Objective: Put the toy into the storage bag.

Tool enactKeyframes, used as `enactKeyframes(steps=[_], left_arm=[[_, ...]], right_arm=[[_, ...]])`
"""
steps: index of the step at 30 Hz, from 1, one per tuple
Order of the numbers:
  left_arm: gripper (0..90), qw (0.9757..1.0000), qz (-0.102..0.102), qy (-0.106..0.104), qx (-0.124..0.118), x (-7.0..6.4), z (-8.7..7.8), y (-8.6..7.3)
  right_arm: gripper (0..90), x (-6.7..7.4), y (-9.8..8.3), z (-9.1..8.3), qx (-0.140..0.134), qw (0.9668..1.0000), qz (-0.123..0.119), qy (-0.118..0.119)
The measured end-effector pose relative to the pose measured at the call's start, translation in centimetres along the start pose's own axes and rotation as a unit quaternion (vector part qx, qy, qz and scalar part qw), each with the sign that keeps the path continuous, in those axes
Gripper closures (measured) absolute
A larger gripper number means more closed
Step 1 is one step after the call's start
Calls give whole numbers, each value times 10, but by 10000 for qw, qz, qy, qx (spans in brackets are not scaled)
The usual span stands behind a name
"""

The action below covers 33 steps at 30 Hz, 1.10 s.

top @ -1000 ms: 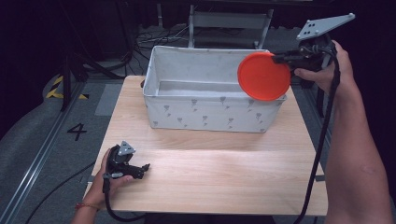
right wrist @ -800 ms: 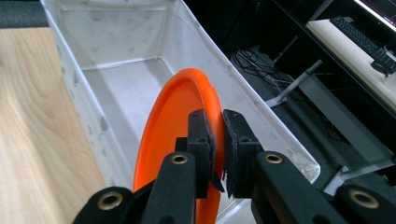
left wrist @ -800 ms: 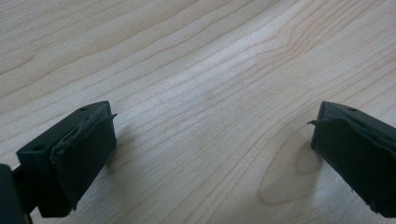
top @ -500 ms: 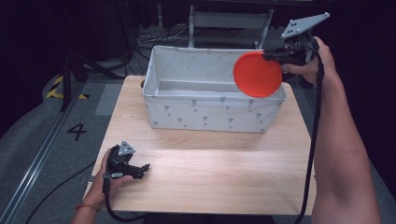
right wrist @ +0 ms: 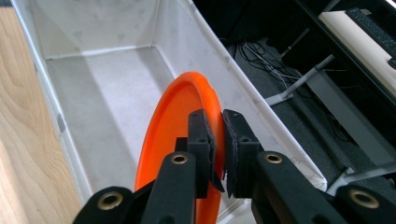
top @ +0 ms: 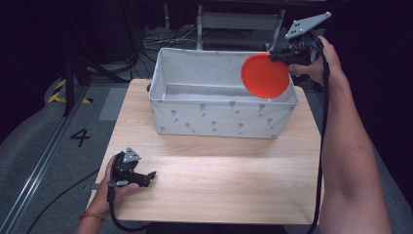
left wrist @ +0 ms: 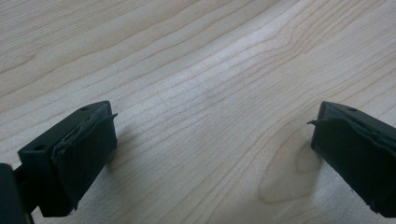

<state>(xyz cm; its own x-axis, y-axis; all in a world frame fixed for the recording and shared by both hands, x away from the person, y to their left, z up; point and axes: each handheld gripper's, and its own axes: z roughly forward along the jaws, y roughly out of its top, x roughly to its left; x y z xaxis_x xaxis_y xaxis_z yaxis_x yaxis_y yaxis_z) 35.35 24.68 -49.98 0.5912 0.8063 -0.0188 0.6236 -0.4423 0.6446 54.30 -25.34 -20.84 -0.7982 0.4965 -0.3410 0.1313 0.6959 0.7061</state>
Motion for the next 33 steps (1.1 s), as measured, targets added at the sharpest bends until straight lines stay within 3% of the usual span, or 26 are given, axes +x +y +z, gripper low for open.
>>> enactKeyframes(steps=[5,7,9,10,11,20,24,26,28,29,30,32,33], left_arm=[[6,10000,-35,6,1,-1,0,0],[5,10000,-36,14,1,-1,0,0],[6,10000,-37,13,1,-1,0,0],[5,10000,-37,12,2,-1,0,0],[5,10000,-41,14,-3,-1,0,0],[5,10000,-23,15,7,0,0,0],[5,10000,-32,12,-1,-1,0,0],[5,10000,-34,11,12,-1,0,0],[5,10000,-31,11,6,-1,0,0],[5,10000,-31,11,6,-1,0,0],[5,10000,-38,-1,17,-1,0,0],[5,10000,-27,12,8,0,0,0],[5,10000,-26,10,11,0,0,0]], right_arm=[[825,6,-9,18,260,9991,-231,242],[825,11,-16,29,416,9974,-348,481],[825,13,-18,31,449,9966,-387,570],[825,15,-22,36,559,9947,-427,746],[825,15,-22,36,559,9947,-427,746],[822,26,-29,47,1262,9817,-791,1186],[820,28,-28,52,1599,9731,-920,1382],[819,28,-28,54,1692,9712,-915,1403],[818,28,-28,58,1842,9673,-932,1474],[818,28,-28,58,1842,9673,-932,1474],[818,28,-30,64,2033,9636,-945,1459],[818,28,-30,67,2105,9620,-943,1460],[817,29,-30,70,2215,9588,-961,1498]])
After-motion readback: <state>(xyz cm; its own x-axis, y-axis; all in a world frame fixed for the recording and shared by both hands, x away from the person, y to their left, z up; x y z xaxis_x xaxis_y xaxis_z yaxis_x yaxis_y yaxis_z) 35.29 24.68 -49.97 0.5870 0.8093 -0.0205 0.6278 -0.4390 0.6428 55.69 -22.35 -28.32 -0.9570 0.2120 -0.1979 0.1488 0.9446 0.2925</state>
